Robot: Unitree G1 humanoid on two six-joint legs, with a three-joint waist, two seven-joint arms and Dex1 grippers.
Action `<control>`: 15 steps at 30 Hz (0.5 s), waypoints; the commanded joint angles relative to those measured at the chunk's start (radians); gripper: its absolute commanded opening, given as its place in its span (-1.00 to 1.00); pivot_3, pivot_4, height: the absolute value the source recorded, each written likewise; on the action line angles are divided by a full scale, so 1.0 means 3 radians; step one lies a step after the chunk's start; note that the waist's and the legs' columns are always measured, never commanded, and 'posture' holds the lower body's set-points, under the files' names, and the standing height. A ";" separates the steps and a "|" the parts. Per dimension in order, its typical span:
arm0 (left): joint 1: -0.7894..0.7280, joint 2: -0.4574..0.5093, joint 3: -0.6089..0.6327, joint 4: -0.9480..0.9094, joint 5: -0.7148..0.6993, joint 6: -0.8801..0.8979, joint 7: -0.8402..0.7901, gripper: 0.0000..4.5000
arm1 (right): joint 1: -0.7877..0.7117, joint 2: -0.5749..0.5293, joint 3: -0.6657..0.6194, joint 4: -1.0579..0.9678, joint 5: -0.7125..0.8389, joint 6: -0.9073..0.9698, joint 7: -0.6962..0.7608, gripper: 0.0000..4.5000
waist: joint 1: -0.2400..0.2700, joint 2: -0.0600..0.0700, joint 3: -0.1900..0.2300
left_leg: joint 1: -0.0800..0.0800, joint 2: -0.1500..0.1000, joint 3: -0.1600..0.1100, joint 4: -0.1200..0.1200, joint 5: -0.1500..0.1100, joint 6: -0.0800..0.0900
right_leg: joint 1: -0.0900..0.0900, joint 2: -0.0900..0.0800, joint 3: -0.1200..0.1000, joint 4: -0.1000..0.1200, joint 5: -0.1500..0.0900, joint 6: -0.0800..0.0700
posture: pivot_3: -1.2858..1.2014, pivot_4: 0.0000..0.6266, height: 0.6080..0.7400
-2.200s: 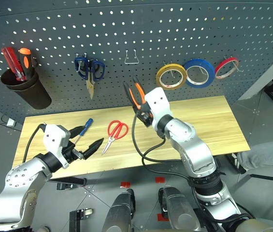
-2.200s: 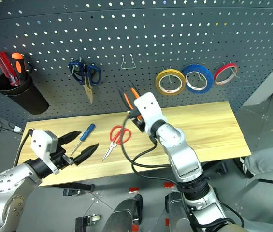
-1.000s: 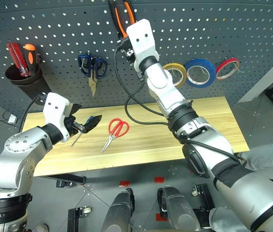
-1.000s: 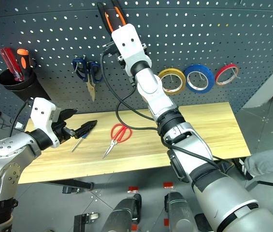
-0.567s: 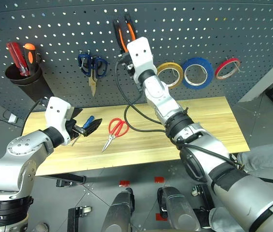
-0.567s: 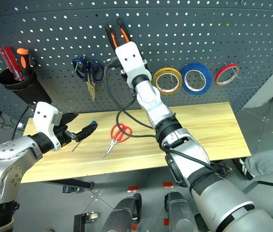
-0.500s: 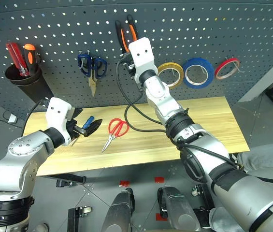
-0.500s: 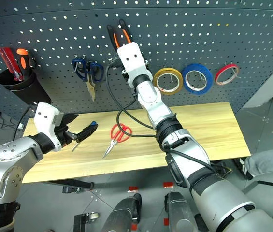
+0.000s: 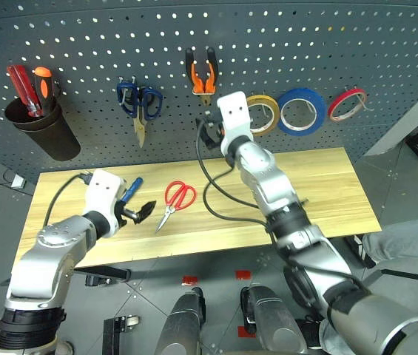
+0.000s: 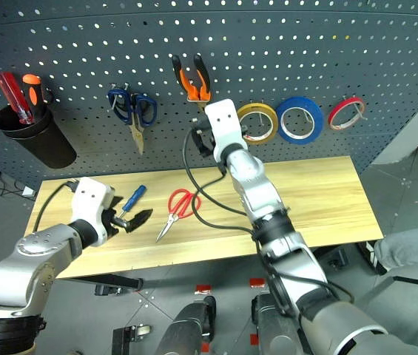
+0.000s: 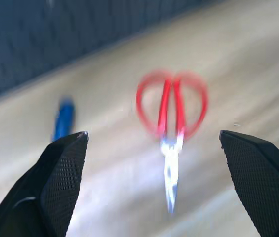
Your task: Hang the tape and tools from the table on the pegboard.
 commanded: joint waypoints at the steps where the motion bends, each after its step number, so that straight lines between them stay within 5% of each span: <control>1: 0.0055 0.0008 -0.0205 0.0068 0.0214 0.0122 0.0104 1.00 | 0.0463 -0.0292 0.0377 -0.1296 0.0485 0.0912 0.0719 0.99 | 0.0002 0.0000 0.0000 | 0.0000 0.0001 -0.0001 0.0001 0.0000 0.0000 | 0.0001 0.0000 -0.0001 -0.0001 0.0000 0.0000 | -0.06 -0.03 1.00; 6: -0.0152 -0.0094 -0.0509 0.0545 0.0427 0.0132 0.0115 1.00 | 0.1000 -0.0801 0.0630 -0.2317 0.0947 0.1804 0.1135 0.99 | 0.0002 0.0000 0.0000 | 0.0001 0.0001 -0.0006 0.0001 -0.0001 0.0000 | 0.0001 0.0001 -0.0005 0.0001 0.0000 0.0000 | -0.08 -0.02 1.00; 15: -0.0906 -0.0407 -0.0945 0.1648 0.0713 -0.0192 -0.0097 1.00 | 0.1155 -0.1100 0.0856 -0.2643 0.1097 0.2051 0.1221 0.99 | 0.0004 -0.0003 -0.0001 | 0.0001 0.0003 -0.0008 0.0006 0.0003 -0.0005 | 0.0004 0.0001 -0.0011 0.0001 0.0006 -0.0002 | -0.10 -0.02 1.00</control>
